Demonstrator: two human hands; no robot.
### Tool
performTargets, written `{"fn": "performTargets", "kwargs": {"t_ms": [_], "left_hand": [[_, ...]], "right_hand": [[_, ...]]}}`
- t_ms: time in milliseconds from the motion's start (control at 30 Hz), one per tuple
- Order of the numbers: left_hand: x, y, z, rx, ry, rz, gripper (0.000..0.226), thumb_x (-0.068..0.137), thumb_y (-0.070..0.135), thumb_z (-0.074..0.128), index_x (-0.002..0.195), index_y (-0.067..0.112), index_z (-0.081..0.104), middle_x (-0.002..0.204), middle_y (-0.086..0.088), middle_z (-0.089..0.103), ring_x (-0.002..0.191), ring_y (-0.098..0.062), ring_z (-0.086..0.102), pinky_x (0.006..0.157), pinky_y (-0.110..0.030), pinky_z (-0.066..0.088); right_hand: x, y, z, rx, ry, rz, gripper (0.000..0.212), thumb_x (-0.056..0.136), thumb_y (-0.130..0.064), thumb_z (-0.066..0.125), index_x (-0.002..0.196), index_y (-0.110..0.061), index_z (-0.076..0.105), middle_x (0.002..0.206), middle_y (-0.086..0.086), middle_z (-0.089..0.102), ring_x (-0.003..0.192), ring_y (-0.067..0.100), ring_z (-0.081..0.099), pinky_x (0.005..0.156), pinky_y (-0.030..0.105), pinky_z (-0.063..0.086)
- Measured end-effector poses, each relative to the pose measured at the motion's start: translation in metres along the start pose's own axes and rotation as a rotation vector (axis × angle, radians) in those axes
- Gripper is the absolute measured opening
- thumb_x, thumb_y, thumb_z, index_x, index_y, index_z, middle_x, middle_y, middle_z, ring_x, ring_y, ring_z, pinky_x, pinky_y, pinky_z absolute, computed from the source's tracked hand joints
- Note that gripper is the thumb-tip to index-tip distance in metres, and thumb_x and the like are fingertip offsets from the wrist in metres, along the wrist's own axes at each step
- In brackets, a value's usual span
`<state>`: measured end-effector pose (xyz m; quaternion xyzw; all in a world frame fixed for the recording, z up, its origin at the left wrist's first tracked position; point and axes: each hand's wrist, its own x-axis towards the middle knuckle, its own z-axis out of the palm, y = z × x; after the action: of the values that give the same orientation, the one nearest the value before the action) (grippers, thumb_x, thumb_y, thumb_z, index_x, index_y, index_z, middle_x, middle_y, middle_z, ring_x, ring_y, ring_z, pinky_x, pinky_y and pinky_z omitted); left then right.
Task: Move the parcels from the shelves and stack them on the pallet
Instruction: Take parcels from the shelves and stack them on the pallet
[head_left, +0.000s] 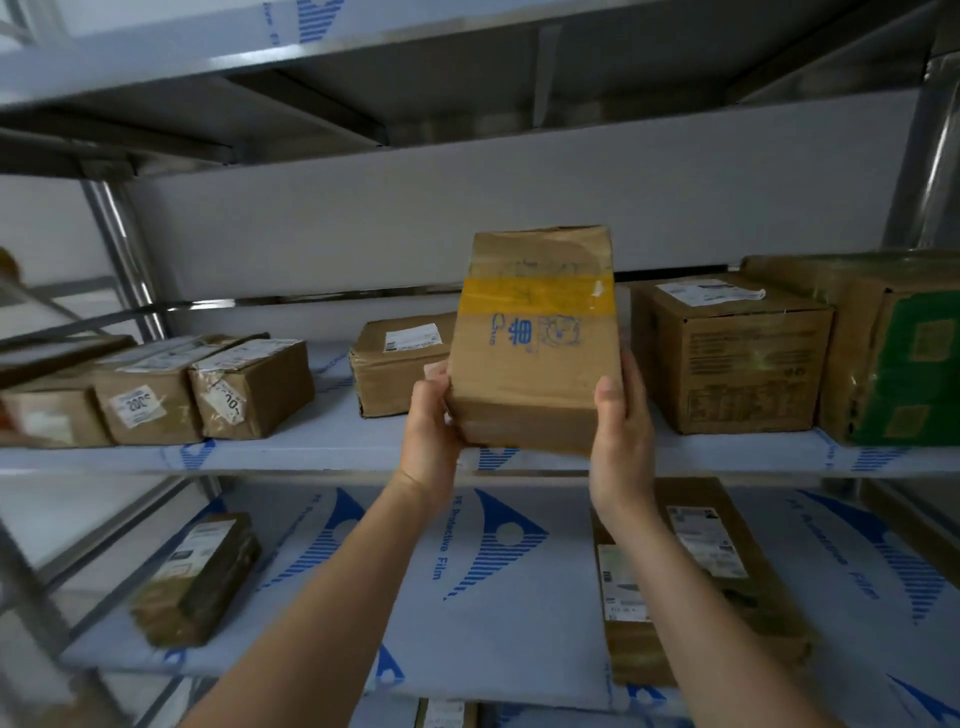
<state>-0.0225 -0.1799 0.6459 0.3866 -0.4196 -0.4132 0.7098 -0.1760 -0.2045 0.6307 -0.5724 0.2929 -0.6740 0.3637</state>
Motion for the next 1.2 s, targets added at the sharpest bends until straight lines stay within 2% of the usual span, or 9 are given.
{"fn": "performTargets", "kwargs": {"t_ms": [167, 300, 500, 633, 767, 833, 933, 1100, 1200], "left_hand": [[-0.049, 0.003, -0.013, 0.096, 0.123, 0.012, 0.068, 0.074, 0.061, 0.054, 0.132, 0.025, 0.051, 0.132, -0.004, 0.06, 0.122, -0.023, 0.055, 0.094, -0.036, 0.047], [-0.1, 0.017, -0.037, 0.074, 0.215, 0.039, 0.053, 0.079, 0.055, 0.056, 0.121, 0.025, 0.055, 0.123, 0.002, 0.063, 0.11, -0.015, 0.056, 0.083, -0.03, 0.044], [-0.203, 0.045, -0.092, 0.088, 0.475, 0.109, 0.053, 0.077, 0.052, 0.056, 0.121, 0.023, 0.055, 0.115, 0.002, 0.063, 0.1, -0.011, 0.057, 0.079, -0.03, 0.042], [-0.296, 0.048, -0.139, 0.117, 0.651, 0.08, 0.046, 0.067, 0.053, 0.063, 0.105, 0.028, 0.054, 0.099, 0.009, 0.064, 0.083, -0.005, 0.059, 0.072, -0.028, 0.042], [-0.387, 0.053, -0.185, 0.089, 0.85, 0.013, 0.076, 0.06, 0.06, 0.066, 0.122, 0.018, 0.054, 0.109, 0.0, 0.066, 0.091, -0.01, 0.061, 0.078, -0.031, 0.044], [-0.432, 0.061, -0.208, 0.087, 0.935, -0.022, 0.079, 0.061, 0.062, 0.066, 0.125, 0.017, 0.055, 0.114, -0.004, 0.067, 0.095, -0.013, 0.06, 0.083, -0.034, 0.044], [-0.501, 0.077, -0.248, 0.062, 1.08, -0.044, 0.074, 0.064, 0.063, 0.065, 0.127, 0.024, 0.058, 0.12, -0.001, 0.068, 0.104, -0.017, 0.062, 0.084, -0.034, 0.046], [-0.626, 0.108, -0.304, 0.042, 1.263, -0.067, 0.081, 0.061, 0.07, 0.065, 0.129, 0.027, 0.059, 0.121, 0.0, 0.069, 0.116, -0.023, 0.063, 0.099, -0.046, 0.048], [-0.694, 0.123, -0.332, 0.022, 1.389, -0.063, 0.077, 0.062, 0.065, 0.071, 0.127, 0.026, 0.058, 0.117, -0.001, 0.071, 0.11, -0.023, 0.066, 0.092, -0.046, 0.055]], "right_hand": [[-0.034, 0.002, 0.002, 0.083, -0.135, -0.093, 0.07, 0.09, -0.051, 0.036, 0.151, -0.017, 0.034, 0.144, -0.001, 0.051, 0.129, 0.007, 0.05, 0.106, 0.027, 0.043], [-0.071, -0.014, 0.018, 0.13, -0.199, -0.092, 0.069, 0.091, -0.047, 0.037, 0.151, -0.013, 0.033, 0.15, 0.004, 0.043, 0.138, 0.013, 0.041, 0.114, 0.042, 0.034], [-0.142, -0.046, 0.056, 0.236, -0.568, 0.057, 0.064, 0.091, -0.056, 0.036, 0.151, -0.032, 0.033, 0.147, -0.015, 0.045, 0.134, -0.001, 0.041, 0.112, 0.026, 0.035], [-0.219, -0.05, 0.079, 0.248, -0.808, 0.392, 0.063, 0.075, -0.075, 0.044, 0.136, -0.064, 0.034, 0.131, -0.031, 0.055, 0.121, -0.003, 0.054, 0.108, 0.046, 0.042], [-0.306, -0.066, 0.106, 0.276, -0.938, 0.547, 0.061, 0.074, -0.068, 0.055, 0.133, -0.061, 0.041, 0.121, -0.028, 0.061, 0.107, -0.005, 0.061, 0.1, 0.044, 0.05], [-0.35, -0.08, 0.124, 0.288, -0.975, 0.608, 0.054, 0.078, -0.063, 0.065, 0.128, -0.061, 0.045, 0.119, -0.028, 0.061, 0.103, -0.006, 0.062, 0.097, 0.04, 0.051], [-0.418, -0.107, 0.155, 0.265, -1.048, 0.702, 0.04, 0.074, -0.059, 0.056, 0.113, -0.064, 0.046, 0.116, -0.026, 0.059, 0.099, -0.003, 0.062, 0.091, 0.036, 0.051], [-0.539, -0.147, 0.207, 0.254, -1.151, 0.78, 0.055, 0.074, -0.061, 0.06, 0.128, -0.049, 0.052, 0.125, -0.012, 0.06, 0.107, 0.004, 0.059, 0.092, 0.039, 0.051], [-0.606, -0.172, 0.229, 0.223, -1.246, 0.828, 0.059, 0.076, -0.061, 0.066, 0.131, -0.044, 0.052, 0.127, -0.009, 0.059, 0.107, 0.008, 0.059, 0.088, 0.038, 0.054]]}}
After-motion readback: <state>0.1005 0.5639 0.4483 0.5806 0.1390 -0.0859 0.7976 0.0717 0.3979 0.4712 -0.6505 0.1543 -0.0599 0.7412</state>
